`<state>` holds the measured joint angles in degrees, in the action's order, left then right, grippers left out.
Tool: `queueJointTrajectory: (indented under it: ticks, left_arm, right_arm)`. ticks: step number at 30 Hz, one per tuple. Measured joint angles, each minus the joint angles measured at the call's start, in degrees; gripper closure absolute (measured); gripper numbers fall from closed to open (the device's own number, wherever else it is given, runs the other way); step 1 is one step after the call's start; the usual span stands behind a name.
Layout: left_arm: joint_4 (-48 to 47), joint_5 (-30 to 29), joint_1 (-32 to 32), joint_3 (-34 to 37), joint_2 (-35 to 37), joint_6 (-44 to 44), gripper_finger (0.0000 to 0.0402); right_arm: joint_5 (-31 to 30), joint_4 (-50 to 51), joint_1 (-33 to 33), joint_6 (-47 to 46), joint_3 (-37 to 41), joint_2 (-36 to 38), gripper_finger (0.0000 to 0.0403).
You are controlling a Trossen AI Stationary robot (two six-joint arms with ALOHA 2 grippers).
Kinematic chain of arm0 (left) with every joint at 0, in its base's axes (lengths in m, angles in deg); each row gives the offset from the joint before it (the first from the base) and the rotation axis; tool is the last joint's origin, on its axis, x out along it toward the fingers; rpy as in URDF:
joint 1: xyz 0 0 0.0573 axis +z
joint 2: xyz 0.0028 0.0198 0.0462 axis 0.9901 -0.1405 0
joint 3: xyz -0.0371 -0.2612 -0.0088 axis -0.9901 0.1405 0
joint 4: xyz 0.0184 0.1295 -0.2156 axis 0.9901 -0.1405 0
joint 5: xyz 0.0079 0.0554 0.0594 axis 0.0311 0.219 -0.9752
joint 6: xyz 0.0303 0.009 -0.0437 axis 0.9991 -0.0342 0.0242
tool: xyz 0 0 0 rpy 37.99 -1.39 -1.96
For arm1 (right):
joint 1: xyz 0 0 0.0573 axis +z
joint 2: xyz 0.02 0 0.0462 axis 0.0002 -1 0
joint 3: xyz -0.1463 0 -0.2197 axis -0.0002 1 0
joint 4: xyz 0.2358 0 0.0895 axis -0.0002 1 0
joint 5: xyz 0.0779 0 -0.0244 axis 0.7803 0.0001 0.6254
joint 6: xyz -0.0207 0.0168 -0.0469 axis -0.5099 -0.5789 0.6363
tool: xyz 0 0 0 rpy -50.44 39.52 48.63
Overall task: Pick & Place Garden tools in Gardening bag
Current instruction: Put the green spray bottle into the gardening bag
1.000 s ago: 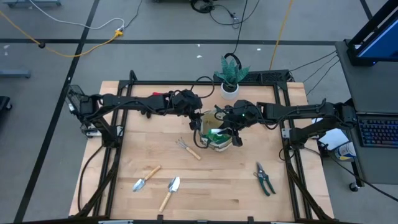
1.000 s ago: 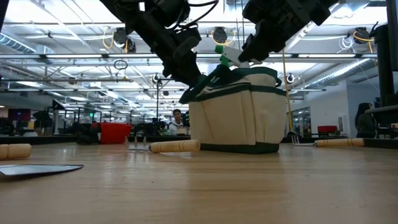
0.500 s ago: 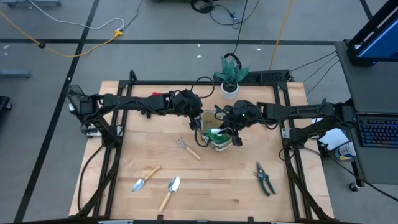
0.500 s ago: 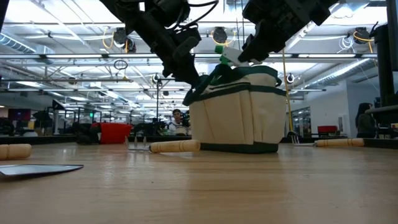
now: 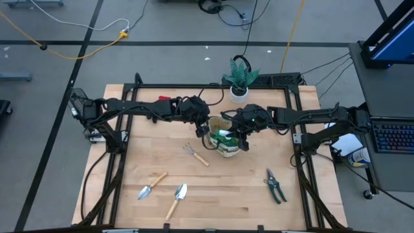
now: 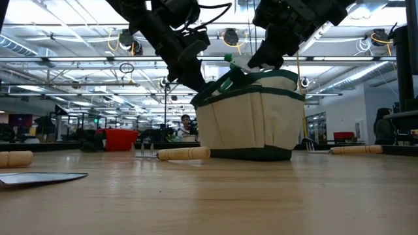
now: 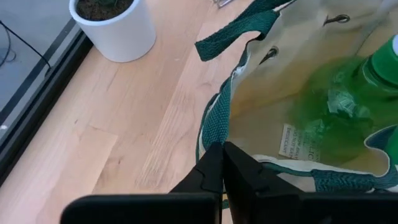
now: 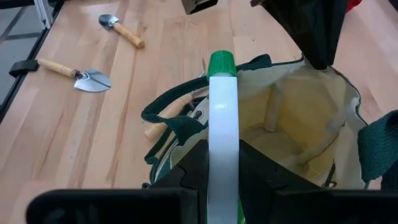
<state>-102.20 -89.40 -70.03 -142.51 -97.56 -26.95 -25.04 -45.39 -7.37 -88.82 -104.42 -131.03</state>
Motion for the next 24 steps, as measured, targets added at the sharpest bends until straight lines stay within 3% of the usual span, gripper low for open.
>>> queueJointTrajectory:
  ticks: [8, 15, 24]
  left_arm:
    - [-1.08, -3.34, -0.40, 0.00, 0.00, -0.13, 0.0398]
    - [-1.46, -3.39, -0.84, 0.00, 0.00, -0.13, 0.0396]
    - [-1.85, -3.39, -2.28, 0.00, 0.00, -0.11, 0.0396]
  right_arm:
    - [-0.39, 1.62, 2.28, 0.78, 0.02, 1.13, 0.0351]
    - [-8.93, 2.91, 4.52, 1.30, 0.07, 2.86, 0.0354]
    - [-10.69, 3.56, 5.95, 0.26, 0.07, 2.86, 0.0354]
